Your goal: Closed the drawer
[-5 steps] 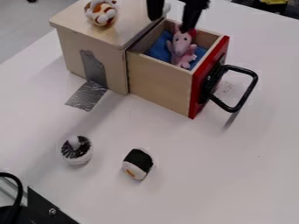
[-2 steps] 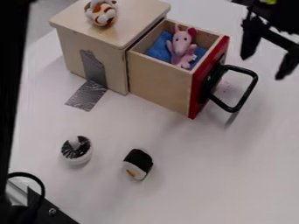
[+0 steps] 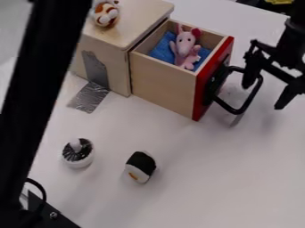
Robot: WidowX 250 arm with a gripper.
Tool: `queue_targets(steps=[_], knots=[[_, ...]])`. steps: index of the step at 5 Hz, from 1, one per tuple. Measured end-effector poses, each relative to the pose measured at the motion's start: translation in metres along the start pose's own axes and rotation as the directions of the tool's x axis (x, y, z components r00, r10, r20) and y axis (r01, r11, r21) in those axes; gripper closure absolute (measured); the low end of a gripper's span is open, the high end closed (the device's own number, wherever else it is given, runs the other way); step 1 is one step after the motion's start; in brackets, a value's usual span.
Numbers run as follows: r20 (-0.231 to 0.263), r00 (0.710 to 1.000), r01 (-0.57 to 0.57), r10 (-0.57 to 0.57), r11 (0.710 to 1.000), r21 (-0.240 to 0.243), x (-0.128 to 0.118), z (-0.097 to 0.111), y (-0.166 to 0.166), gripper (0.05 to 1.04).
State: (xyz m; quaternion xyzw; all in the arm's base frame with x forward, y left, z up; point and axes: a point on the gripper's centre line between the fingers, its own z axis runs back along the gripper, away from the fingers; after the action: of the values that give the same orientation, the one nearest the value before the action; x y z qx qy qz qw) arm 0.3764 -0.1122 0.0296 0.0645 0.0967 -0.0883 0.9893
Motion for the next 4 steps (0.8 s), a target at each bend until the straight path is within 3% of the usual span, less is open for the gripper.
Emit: queue_targets(steps=[1,3,4], knots=[[-0.062,0.998,0.001,-0.001,1.0,0.011,-0.001,-0.021,-0.001,0.133],[-0.075,0.996,-0.038,0.041,0.998,0.044,0.0,-0.026,0.004,0.698],[-0.073,0.989,-0.126,0.128,0.992,0.027,-0.001,-0.025,0.02,0.9]])
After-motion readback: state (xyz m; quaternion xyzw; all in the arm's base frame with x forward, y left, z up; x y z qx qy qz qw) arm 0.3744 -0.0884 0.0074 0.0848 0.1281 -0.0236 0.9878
